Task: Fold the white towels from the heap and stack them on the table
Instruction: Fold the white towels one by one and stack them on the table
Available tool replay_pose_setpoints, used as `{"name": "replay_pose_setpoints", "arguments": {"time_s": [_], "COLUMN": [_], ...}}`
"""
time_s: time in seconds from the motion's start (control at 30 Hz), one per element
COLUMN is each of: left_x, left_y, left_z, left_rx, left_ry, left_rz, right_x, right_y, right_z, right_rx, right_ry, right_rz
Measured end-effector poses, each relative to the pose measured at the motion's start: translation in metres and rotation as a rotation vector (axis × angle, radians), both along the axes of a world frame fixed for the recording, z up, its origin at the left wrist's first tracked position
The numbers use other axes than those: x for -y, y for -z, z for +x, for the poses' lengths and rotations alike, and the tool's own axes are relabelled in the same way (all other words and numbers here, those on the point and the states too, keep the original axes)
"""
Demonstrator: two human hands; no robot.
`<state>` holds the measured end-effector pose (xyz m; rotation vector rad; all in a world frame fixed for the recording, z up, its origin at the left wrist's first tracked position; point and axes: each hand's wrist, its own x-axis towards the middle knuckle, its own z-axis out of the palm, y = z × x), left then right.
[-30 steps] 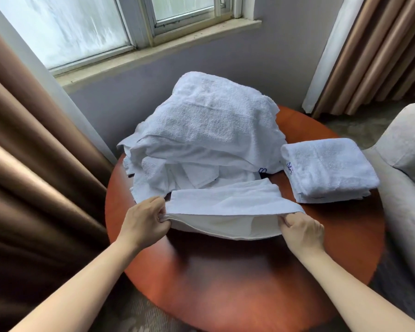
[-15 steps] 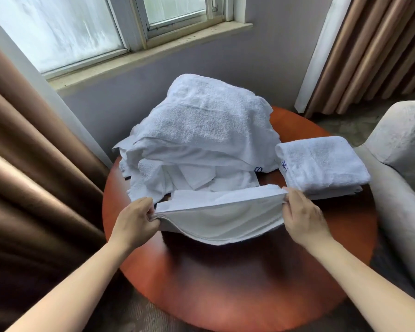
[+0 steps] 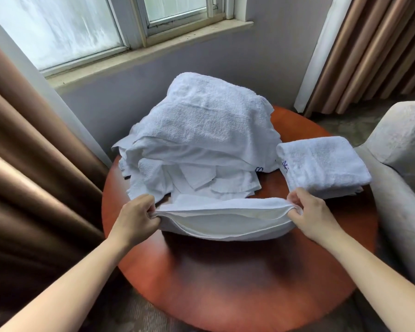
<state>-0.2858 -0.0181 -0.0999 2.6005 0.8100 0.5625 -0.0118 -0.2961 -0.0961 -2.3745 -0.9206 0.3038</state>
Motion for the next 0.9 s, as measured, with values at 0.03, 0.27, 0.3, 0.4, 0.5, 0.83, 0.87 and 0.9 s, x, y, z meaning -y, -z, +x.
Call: {"name": "replay_pose_setpoints", "arguments": {"time_s": [0.03, 0.27, 0.3, 0.4, 0.5, 0.83, 0.87, 0.9], "left_x": [0.001, 0.01, 0.009, 0.002, -0.006, -0.036, -0.039, -0.044], "left_y": [0.0, 0.001, -0.001, -0.018, -0.045, -0.103, -0.108, -0.112], "left_z": [0.001, 0.003, 0.004, 0.011, 0.018, 0.019, 0.018, 0.017], "left_rx": [0.003, 0.014, 0.027, 0.087, 0.125, 0.187, 0.187, 0.203], "left_ry": [0.029, 0.123, 0.125, 0.111, 0.073, -0.083, -0.084, -0.094], "left_rz": [0.005, 0.111, 0.121, 0.13, 0.144, -0.198, -0.23, -0.263], "right_x": [0.002, 0.006, 0.003, -0.007, -0.022, -0.048, -0.049, -0.05], "right_y": [0.004, 0.014, 0.01, -0.012, -0.042, -0.123, -0.132, -0.141], "right_z": [0.0, -0.007, -0.007, 0.002, 0.009, 0.048, 0.049, 0.05], "right_rx": [0.037, 0.184, 0.178, 0.186, 0.187, -0.231, -0.123, -0.013], "right_ry": [-0.009, 0.117, 0.128, 0.105, -0.018, -0.078, -0.135, -0.182], "right_rz": [-0.006, -0.14, -0.178, -0.37, -0.617, -0.338, -0.344, -0.317]}}
